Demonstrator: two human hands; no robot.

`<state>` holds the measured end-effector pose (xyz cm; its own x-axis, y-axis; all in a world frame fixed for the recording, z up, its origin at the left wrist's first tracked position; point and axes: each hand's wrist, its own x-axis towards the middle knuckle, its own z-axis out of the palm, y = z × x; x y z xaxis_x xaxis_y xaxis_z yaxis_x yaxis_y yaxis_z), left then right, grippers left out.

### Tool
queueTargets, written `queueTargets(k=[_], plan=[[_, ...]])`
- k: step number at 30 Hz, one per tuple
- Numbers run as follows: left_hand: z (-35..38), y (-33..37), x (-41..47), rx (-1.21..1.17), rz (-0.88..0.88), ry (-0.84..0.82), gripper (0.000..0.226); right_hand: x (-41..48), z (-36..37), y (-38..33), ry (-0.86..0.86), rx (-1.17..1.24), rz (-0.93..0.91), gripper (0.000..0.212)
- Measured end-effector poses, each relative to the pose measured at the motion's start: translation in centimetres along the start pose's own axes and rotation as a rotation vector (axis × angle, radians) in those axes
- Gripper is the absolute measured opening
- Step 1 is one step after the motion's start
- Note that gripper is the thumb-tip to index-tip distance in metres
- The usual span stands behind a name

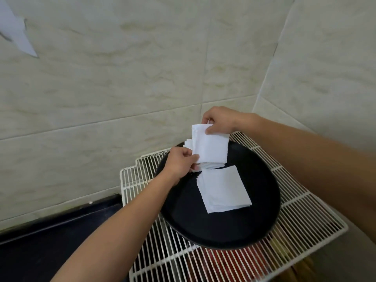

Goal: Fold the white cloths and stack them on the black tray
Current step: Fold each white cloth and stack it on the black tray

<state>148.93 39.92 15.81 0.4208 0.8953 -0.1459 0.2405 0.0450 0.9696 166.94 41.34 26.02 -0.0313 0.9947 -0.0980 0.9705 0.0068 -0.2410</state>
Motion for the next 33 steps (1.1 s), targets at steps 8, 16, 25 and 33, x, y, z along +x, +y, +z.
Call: queueTargets(k=[8, 16, 25, 33], plan=[[0.6, -0.2, 0.6, -0.145, -0.133, 0.088, 0.021, 4.1, 4.3, 2.1, 0.052, 0.416, 0.102, 0.018], [0.1, -1.8, 1.7, -0.003, -0.142, 0.132, 0.03, 5.3, 8.6, 3.2, 0.106, 0.425, 0.116, 0.022], [-1.2, -1.5, 3.1, 1.021, 0.645, 0.154, 0.033, 0.3, 11.0, 4.1, 0.502, -0.011, -0.184, 0.036], [-1.3, -3.4, 4.3, 1.191, 0.488, 0.013, 0.045, -0.5, 14.1, 6.1, 0.178, -0.046, -0.052, 0.076]])
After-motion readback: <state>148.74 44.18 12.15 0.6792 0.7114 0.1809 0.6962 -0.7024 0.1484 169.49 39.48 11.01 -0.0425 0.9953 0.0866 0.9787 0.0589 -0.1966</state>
